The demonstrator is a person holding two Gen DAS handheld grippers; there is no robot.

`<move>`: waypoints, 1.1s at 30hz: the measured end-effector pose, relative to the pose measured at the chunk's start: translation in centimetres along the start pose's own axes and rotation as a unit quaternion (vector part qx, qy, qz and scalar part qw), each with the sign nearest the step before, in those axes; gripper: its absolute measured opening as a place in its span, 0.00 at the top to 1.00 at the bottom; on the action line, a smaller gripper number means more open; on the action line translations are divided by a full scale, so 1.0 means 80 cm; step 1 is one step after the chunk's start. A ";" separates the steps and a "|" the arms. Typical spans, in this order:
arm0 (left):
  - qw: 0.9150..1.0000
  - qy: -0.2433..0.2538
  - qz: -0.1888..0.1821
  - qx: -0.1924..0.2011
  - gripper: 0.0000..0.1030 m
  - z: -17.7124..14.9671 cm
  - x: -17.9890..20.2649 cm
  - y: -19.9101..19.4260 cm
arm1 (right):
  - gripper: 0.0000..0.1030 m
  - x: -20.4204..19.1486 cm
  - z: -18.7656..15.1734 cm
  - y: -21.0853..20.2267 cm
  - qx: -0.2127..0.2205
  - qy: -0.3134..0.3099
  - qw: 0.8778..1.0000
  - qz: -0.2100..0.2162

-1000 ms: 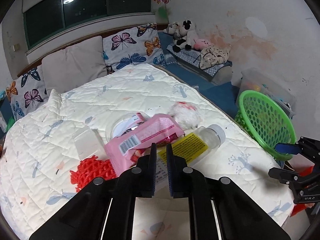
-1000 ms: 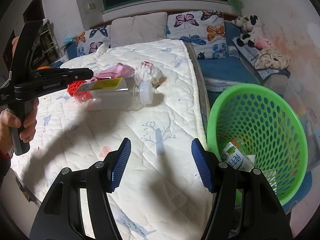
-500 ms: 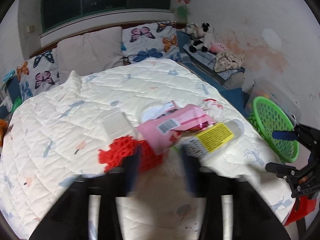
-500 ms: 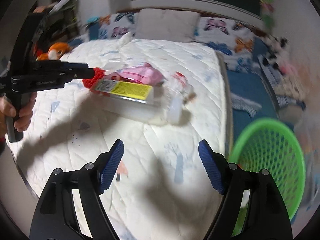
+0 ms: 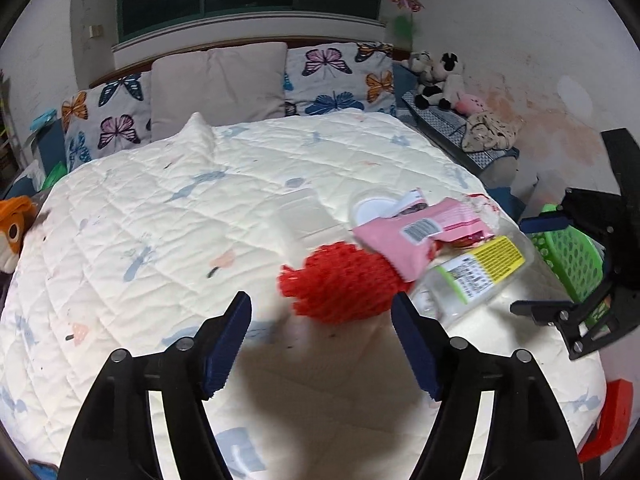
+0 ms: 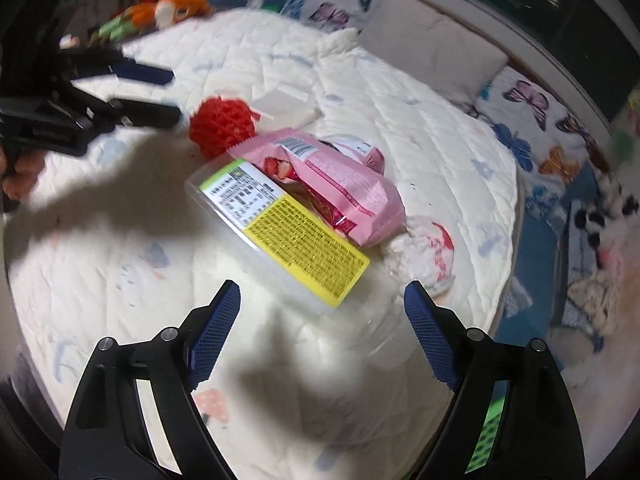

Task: Collect trash
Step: 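Grasp the clear yellow-labelled bottle with the right gripper and lift it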

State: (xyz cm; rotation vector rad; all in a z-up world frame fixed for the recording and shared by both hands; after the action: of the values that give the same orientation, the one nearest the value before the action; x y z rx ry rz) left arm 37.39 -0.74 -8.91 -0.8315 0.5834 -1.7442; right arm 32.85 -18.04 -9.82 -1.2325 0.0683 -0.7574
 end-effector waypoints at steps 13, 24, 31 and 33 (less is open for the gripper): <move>1.000 -0.020 0.007 -0.005 0.30 -0.008 -0.035 0.007 | 0.13 0.008 0.007 0.042 -0.053 -0.068 0.996 0.025; 1.000 -0.025 0.003 -0.004 0.30 -0.005 -0.039 0.010 | 0.12 -0.022 -0.006 0.010 -0.064 -0.108 0.991 0.043; 1.000 -0.027 0.005 -0.005 0.29 -0.006 -0.042 0.008 | 0.12 -0.049 -0.016 -0.012 -0.072 -0.128 0.987 0.063; 1.000 -0.029 0.005 -0.005 0.29 -0.006 -0.043 0.008 | 0.12 -0.056 -0.020 -0.017 -0.075 -0.129 0.986 0.071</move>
State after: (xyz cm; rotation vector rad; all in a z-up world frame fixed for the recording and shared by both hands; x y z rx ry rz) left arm 38.07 2.33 -10.57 -0.8819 0.5568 -1.7032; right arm 28.09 -16.99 -10.77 -1.4449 0.0017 -0.4708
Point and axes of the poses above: each gripper's, at about its wrist camera, not at the fingertips, and y roughly the way its jaws point, x to its right, z to its top, the point moved 8 cm from there along y, roughly the way its jaws point, and after that the axes turned 14 degrees about -y, right-handed, at the moved point
